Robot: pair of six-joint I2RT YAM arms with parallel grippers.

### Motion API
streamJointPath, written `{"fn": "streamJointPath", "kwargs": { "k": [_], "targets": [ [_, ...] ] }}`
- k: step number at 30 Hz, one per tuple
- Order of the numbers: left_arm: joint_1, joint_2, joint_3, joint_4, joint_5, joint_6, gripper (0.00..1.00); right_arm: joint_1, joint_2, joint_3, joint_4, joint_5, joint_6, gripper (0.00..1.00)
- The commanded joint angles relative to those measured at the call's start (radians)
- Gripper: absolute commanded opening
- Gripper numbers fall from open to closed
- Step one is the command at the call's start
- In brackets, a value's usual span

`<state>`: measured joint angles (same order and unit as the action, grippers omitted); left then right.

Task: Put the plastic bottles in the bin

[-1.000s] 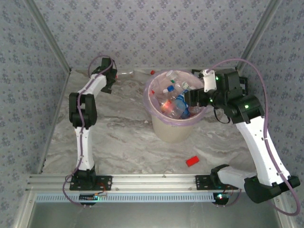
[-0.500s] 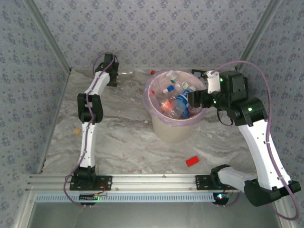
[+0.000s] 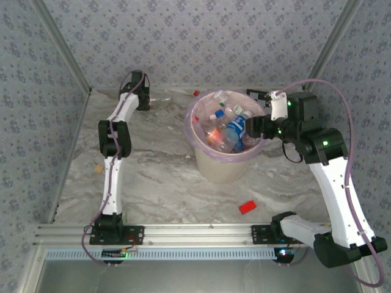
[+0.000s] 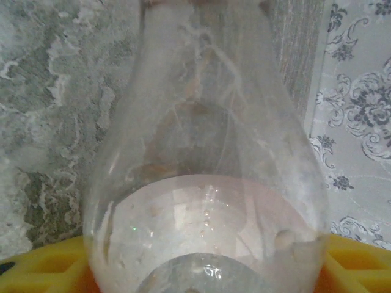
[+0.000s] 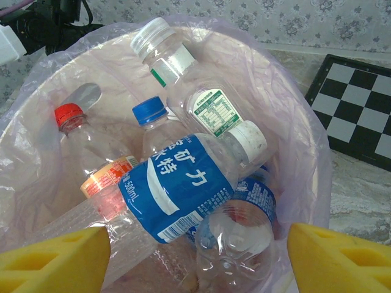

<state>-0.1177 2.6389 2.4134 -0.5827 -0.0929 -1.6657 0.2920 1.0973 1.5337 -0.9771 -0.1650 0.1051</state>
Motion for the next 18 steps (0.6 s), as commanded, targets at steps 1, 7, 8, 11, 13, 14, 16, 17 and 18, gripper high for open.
{"fn": "streamJointPath", "kwargs": {
  "k": [1,7,8,11,13,14,16,17,18],
  "targets": [
    [0.007,-0.005,-0.007,-0.047,0.007,-0.027,0.60,-0.008,-0.010,0.003,-0.026,-0.004,-0.005,0.78],
    [0.006,-0.100,-0.008,-0.023,0.026,0.117,0.54,-0.014,0.002,0.021,-0.021,-0.020,0.013,0.76],
    [0.005,-0.121,-0.008,-0.025,0.029,0.151,0.54,-0.015,0.005,0.026,-0.022,-0.022,0.013,0.75],
    [0.003,-0.200,-0.008,-0.038,0.059,0.274,0.52,-0.023,0.013,0.039,-0.017,-0.028,0.011,0.75],
    [0.001,-0.260,0.000,-0.076,0.105,0.368,0.49,-0.036,0.023,0.046,-0.007,-0.037,0.007,0.75],
    [0.000,-0.288,0.002,-0.090,0.122,0.415,0.48,-0.041,0.028,0.048,-0.001,-0.041,0.005,0.75],
    [-0.009,-0.371,-0.004,-0.175,0.144,0.507,0.44,-0.055,0.042,0.049,0.020,-0.052,0.003,0.75],
    [-0.015,-0.407,-0.011,-0.204,0.151,0.545,0.42,-0.058,0.049,0.050,0.030,-0.057,0.001,0.75],
    [-0.021,-0.453,-0.023,-0.231,0.158,0.590,0.40,-0.063,0.059,0.053,0.041,-0.063,0.000,0.75]
  ]
}}
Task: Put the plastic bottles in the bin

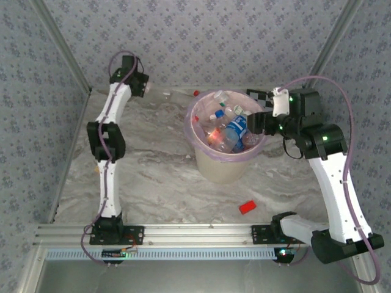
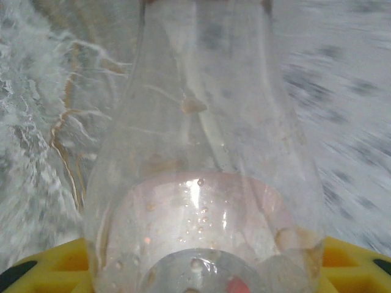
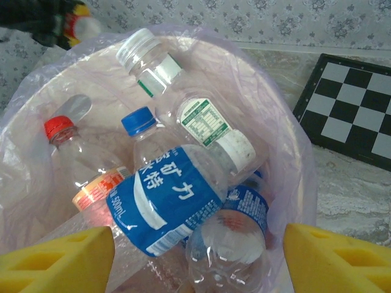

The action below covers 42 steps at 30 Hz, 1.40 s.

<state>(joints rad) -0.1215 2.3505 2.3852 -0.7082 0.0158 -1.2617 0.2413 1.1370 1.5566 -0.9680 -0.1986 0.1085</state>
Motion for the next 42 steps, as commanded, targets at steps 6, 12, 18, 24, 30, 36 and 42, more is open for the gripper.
{"fn": "streamJointPath", "kwargs": {
  "k": [6,12,18,24,30,36,42],
  "targets": [
    [-0.062,-0.442,-0.093,-0.162,0.196,0.468,0.36,-0.032,0.061,0.048,0.066,-0.042,-0.021,0.75],
    [-0.217,-0.635,-0.102,-0.213,0.292,0.690,0.29,-0.042,0.088,0.051,0.091,-0.048,-0.026,0.75],
    [-0.446,-0.661,-0.080,-0.243,0.327,0.794,0.27,-0.039,0.089,0.047,0.092,-0.059,-0.015,0.75],
    [-0.592,-0.567,-0.039,-0.234,0.209,0.843,0.25,-0.032,0.073,0.035,0.089,-0.061,-0.001,0.75],
    [-0.640,-0.498,-0.029,-0.203,0.025,0.855,0.26,-0.023,0.050,0.023,0.080,-0.045,-0.001,0.75],
    [-0.663,-0.411,0.026,-0.280,0.028,0.830,0.40,-0.025,0.046,0.020,0.066,-0.028,-0.012,0.75],
    [-0.692,-0.415,0.022,-0.276,0.021,0.869,0.74,-0.027,0.058,0.017,0.081,-0.039,-0.013,0.75]
  ]
}}
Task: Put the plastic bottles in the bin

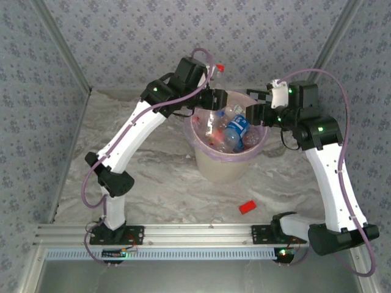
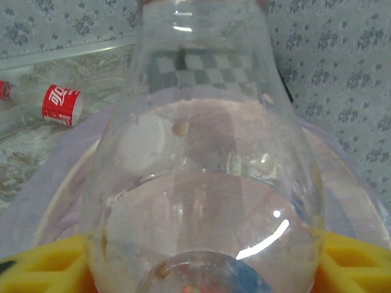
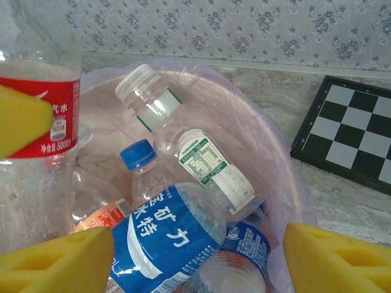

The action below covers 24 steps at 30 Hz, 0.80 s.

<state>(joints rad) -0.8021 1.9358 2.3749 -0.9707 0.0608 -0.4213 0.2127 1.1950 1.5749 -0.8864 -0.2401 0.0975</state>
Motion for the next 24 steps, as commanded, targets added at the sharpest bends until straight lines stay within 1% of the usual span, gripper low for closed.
{"fn": "streamJointPath", "kwargs": {
  "k": [1,2,3,6,7,10,12,14,18,20,24],
  "targets": [
    [-0.013,-0.008,0.031,-0.006,-0.025,0.036,0.81,0.002,0.004,0.003,0.001,0.000,-0.004,0.75],
    [-0.015,-0.015,0.029,0.002,-0.027,0.040,0.85,0.002,0.008,0.010,0.001,-0.004,-0.003,0.75],
    [-0.015,-0.023,0.029,0.011,-0.029,0.044,0.87,0.001,0.014,0.018,0.001,-0.013,-0.002,0.75],
    [-0.015,-0.049,0.027,0.024,-0.047,0.053,0.88,0.003,0.033,0.043,0.018,-0.067,0.009,0.76],
    [-0.015,-0.061,0.025,0.025,-0.053,0.054,0.86,0.004,0.040,0.049,0.029,-0.092,0.017,0.76],
    [-0.014,-0.104,-0.015,0.039,-0.079,0.056,0.76,0.010,0.063,0.061,0.056,-0.155,0.043,0.76],
    [-0.014,-0.144,-0.071,0.061,-0.101,0.056,0.68,0.032,0.087,0.080,0.054,-0.161,0.045,0.76],
    [-0.010,-0.187,-0.144,0.095,-0.107,0.057,0.61,0.064,0.111,0.107,0.037,-0.125,0.025,0.75],
    [-0.002,-0.260,-0.302,0.176,-0.086,0.022,0.50,0.122,0.150,0.154,0.017,-0.010,-0.003,0.71],
    [0.000,-0.281,-0.380,0.233,-0.061,-0.007,0.48,0.151,0.172,0.177,0.017,0.037,-0.015,0.68],
    [-0.001,-0.282,-0.459,0.281,0.005,-0.048,0.47,0.209,0.239,0.246,-0.032,0.168,-0.052,0.65]
  ]
}}
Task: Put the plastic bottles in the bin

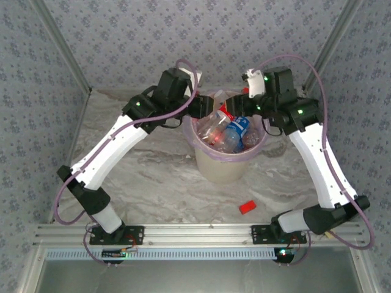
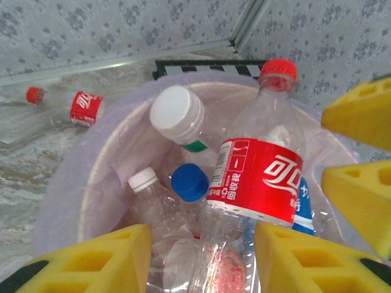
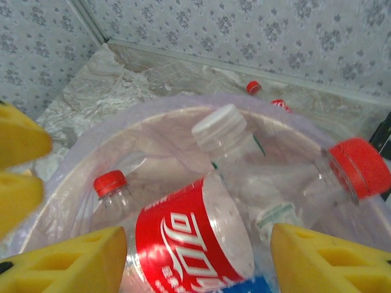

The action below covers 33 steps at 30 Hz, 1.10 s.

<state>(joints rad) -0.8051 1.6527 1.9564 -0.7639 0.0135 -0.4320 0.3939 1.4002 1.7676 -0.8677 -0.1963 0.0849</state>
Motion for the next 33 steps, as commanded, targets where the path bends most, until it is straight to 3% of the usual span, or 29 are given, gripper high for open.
{"fn": "streamJointPath", "kwargs": {
  "k": [1,11,18,24,33],
  "targets": [
    [0.000,0.000,-0.053,0.076,0.058,-0.043,0.46,0.038,0.047,0.059,-0.063,0.159,-0.045,0.64],
    [-0.014,-0.034,-0.186,0.090,0.060,-0.039,0.39,0.138,0.041,-0.057,-0.118,0.354,-0.050,0.52],
    [-0.016,-0.036,-0.266,0.118,0.069,-0.061,0.37,0.182,0.022,-0.137,-0.146,0.409,-0.013,0.49],
    [-0.026,-0.022,-0.281,0.137,0.086,-0.072,0.35,0.148,-0.031,-0.084,-0.159,0.301,0.008,0.49],
    [-0.064,0.035,-0.188,0.090,0.084,-0.031,0.35,-0.032,-0.075,-0.019,-0.160,0.181,0.021,0.53]
  ]
}}
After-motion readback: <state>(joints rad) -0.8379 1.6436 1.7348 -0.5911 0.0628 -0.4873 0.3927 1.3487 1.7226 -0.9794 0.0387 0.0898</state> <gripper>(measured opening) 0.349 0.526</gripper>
